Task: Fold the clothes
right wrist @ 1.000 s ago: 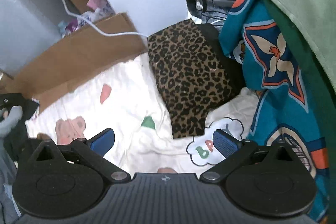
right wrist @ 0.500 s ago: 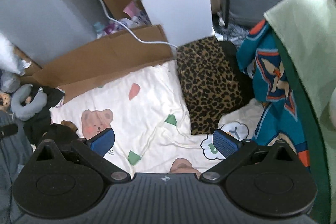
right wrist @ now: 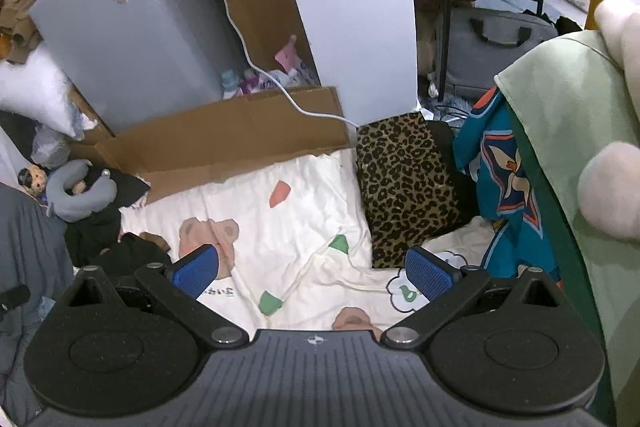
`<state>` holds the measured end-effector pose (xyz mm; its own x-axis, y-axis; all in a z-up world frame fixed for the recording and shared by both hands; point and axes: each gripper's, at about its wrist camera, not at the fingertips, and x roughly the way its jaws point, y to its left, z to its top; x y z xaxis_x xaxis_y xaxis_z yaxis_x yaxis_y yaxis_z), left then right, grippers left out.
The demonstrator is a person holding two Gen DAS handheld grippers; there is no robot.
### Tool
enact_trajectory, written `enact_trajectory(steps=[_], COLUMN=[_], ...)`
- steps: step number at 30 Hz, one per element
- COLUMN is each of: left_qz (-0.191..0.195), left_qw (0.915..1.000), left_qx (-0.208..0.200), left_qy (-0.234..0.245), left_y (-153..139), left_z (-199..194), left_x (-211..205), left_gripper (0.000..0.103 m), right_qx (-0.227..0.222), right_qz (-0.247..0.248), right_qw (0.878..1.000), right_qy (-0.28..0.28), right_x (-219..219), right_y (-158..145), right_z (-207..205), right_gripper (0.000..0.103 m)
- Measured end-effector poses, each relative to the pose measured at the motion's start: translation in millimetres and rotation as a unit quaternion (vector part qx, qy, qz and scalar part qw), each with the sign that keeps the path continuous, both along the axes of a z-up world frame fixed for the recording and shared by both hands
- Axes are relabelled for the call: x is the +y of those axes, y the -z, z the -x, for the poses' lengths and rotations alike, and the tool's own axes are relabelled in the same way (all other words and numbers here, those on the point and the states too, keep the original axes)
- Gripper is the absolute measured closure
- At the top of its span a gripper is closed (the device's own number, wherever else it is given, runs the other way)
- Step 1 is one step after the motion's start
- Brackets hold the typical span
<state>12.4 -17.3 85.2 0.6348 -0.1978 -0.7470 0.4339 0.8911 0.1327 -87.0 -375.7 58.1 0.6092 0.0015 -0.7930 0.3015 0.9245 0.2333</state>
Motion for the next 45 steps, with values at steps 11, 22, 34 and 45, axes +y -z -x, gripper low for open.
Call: enact_trajectory(steps=[11, 22, 34, 45], left_qz=[0.026, 0.043, 0.038, 0.024], left_qw=[0.997, 0.9937, 0.9892, 0.9839], left_qx=[-0.021, 0.0, 0.043, 0.056], left_qy=[-0.07, -0.104, -0.135, -0.168], left_y=[16.4, 54.1, 79.0, 87.2], left_z=[45.5, 62.4, 70.6, 73.2], left_x=[42.6, 19.2, -7.9, -8.3], left_gripper=[0.001, 0.001, 0.0, 0.0], right_qx=[-0.016, -0.028, -0.017, 0.01], right_qz=[0.023, 0.006, 0.042, 0.024], right_qw=[1.0, 0.999, 0.997, 0.996], right_qy=[-0.006, -0.028, -0.059, -0.088], right_x=[37.5, 41.1, 46.8, 51.4], right_y=[8.1, 48.2, 66.5, 76.0], right_z=[42.4, 56.8, 63.9, 62.7], right_gripper=[0.0, 0.0, 0.001, 0.001])
